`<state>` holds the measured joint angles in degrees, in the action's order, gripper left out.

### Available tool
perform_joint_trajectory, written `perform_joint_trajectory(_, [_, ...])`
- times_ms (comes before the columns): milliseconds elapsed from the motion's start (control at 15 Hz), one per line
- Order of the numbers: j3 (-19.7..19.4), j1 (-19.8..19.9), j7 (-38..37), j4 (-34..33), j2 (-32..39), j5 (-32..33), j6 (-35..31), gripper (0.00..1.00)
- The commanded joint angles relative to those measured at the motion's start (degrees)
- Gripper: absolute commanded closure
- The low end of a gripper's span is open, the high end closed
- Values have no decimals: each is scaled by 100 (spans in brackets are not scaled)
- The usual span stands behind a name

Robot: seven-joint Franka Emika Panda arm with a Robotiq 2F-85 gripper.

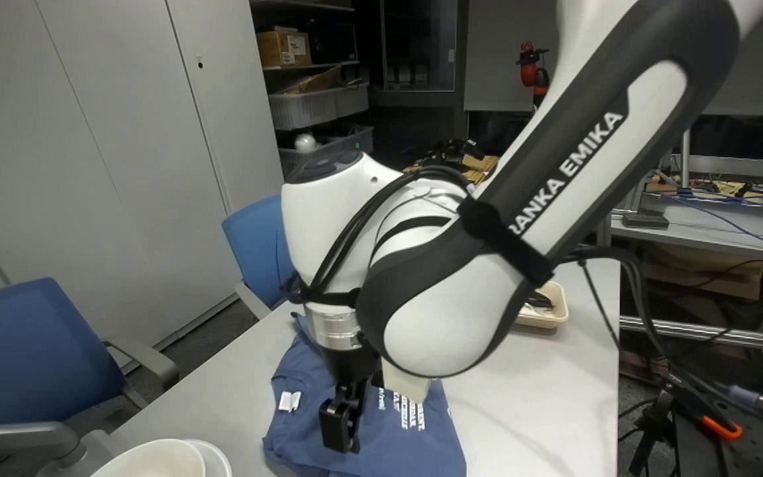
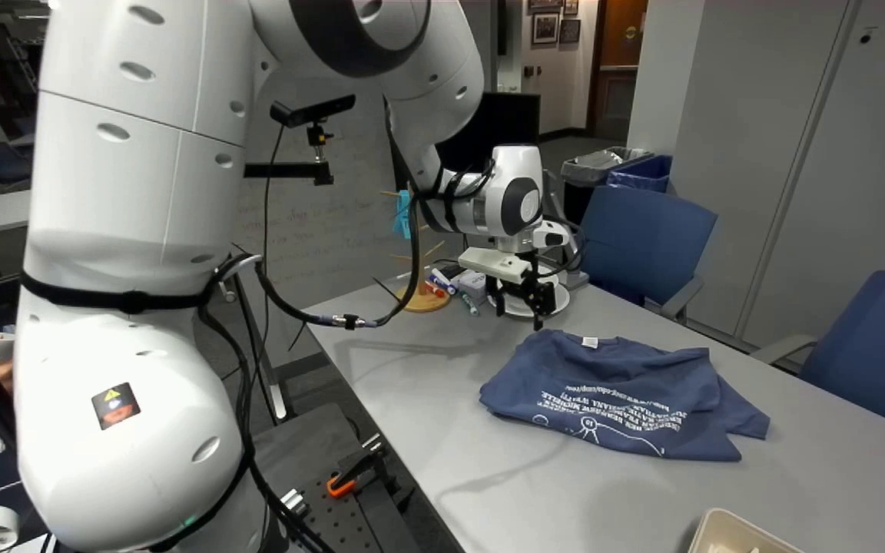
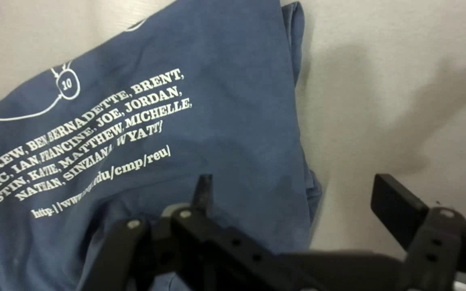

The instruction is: Unfold the T-shirt on the table

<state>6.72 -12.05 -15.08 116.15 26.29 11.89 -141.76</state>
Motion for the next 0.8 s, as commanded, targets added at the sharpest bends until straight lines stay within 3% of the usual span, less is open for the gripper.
perform_joint_trajectory(0, [-282,-289,123,-706,720,260,-67,0])
perform_joint_trajectory(733, [-931,-886,-15,-1801,2046,577,-678,0])
